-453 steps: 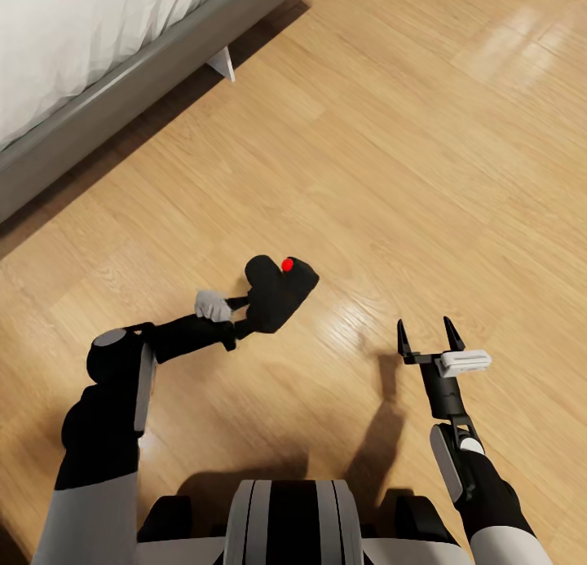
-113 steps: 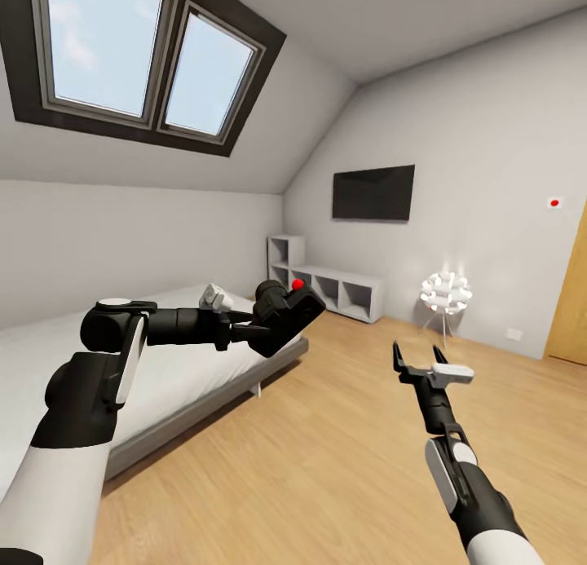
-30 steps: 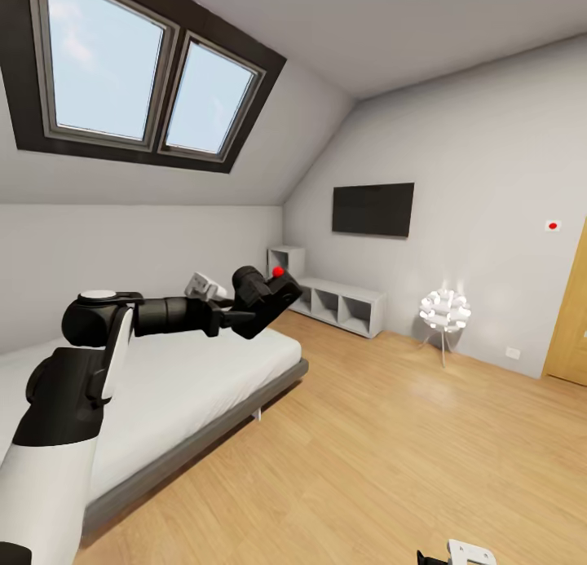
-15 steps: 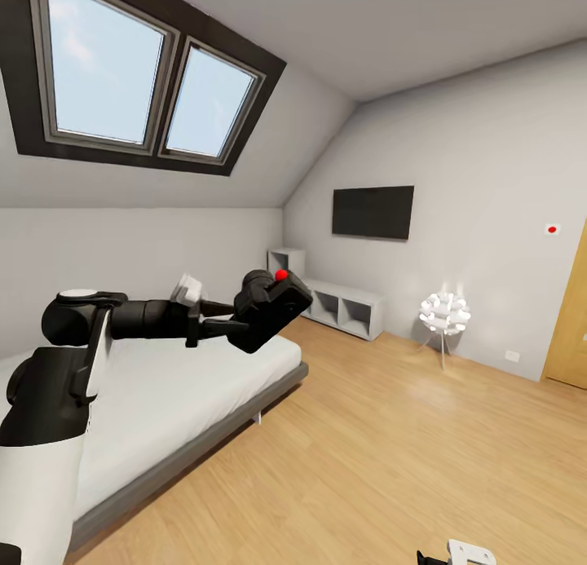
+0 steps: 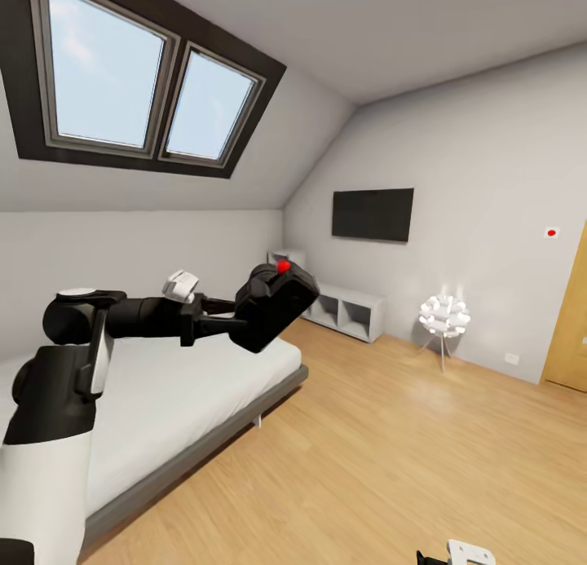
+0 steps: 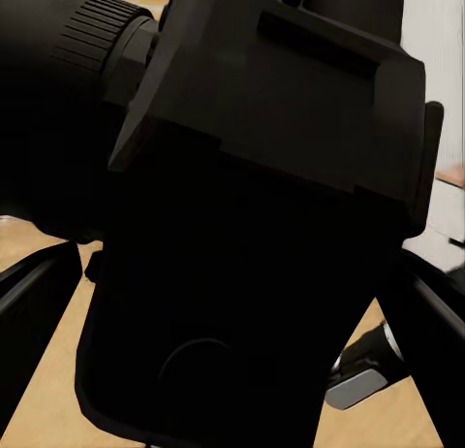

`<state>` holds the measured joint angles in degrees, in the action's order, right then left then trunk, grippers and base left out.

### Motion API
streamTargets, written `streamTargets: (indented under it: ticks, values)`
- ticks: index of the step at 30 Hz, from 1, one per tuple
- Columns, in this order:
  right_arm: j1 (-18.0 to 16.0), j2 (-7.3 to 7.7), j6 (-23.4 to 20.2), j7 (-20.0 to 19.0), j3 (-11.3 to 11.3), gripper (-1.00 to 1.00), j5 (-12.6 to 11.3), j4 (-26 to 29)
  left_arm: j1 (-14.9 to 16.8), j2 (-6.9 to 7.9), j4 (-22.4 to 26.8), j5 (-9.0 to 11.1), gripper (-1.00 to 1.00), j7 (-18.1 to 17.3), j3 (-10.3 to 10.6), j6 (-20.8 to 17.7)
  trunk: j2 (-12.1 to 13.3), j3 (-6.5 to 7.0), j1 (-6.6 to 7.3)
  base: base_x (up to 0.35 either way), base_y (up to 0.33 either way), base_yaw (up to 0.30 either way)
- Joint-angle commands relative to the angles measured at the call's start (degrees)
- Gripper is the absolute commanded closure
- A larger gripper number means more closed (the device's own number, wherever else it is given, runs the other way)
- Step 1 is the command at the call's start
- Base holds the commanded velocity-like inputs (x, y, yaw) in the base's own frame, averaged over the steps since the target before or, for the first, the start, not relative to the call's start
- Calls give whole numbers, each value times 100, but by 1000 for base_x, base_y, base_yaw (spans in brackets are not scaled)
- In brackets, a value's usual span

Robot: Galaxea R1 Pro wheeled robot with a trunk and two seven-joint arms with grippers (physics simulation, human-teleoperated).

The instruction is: Attach the digital camera to the camera tripod in the bedroom.

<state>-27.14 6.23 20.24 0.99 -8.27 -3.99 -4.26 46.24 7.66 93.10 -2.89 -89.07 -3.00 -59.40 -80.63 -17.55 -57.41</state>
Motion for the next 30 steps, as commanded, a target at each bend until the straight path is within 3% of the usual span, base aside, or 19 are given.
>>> streamTargets:
  ticks: [1,6,7,11,13,17,22,25,27,30]
  values:
    - [-11,1,43,-14,-8,-100,-40,-26,36,-9,-1,-36,100,-43,-5,-60,37,11,22,0,0,0]
    - [-11,1,43,-20,-8,-100,-40,-26,318,-27,-331,-50,100,-51,-14,-60,237,101,132,0,0,0]
    - [-11,1,42,-22,-8,-100,-40,-24,1260,46,-1682,-72,100,-10,-16,-60,278,119,154,0,0,0]
    - [-11,1,42,-25,-8,-100,-40,-23,1799,58,-2364,-91,100,0,39,-60,438,190,242,0,0,0]
    - [-11,1,42,-24,-8,-100,-40,-25,2261,47,-2891,-140,100,38,312,-60,518,226,286,0,0,0]
    - [-11,1,42,-22,-8,-100,-40,-24,2790,33,-3457,-247,100,284,807,-60,679,298,374,0,0,0]
    - [-11,1,42,-26,-8,-100,-40,-24,3173,-15,-4002,-302,100,643,1155,-60,879,388,484,0,0,0]
    - [-11,1,42,-22,-8,-100,-40,-25,3401,-31,-4275,-322,100,840,1473,-60,999,442,549,0,0,0]
    - [-11,1,42,-23,-8,-100,-40,-25,3534,-38,-4389,-330,100,918,1936,-60,1080,478,593,0,0,0]
    - [-11,1,42,-24,-8,-100,-40,-25,3588,-74,-4432,-331,100,944,2331,-60,1200,532,659,0,0,0]
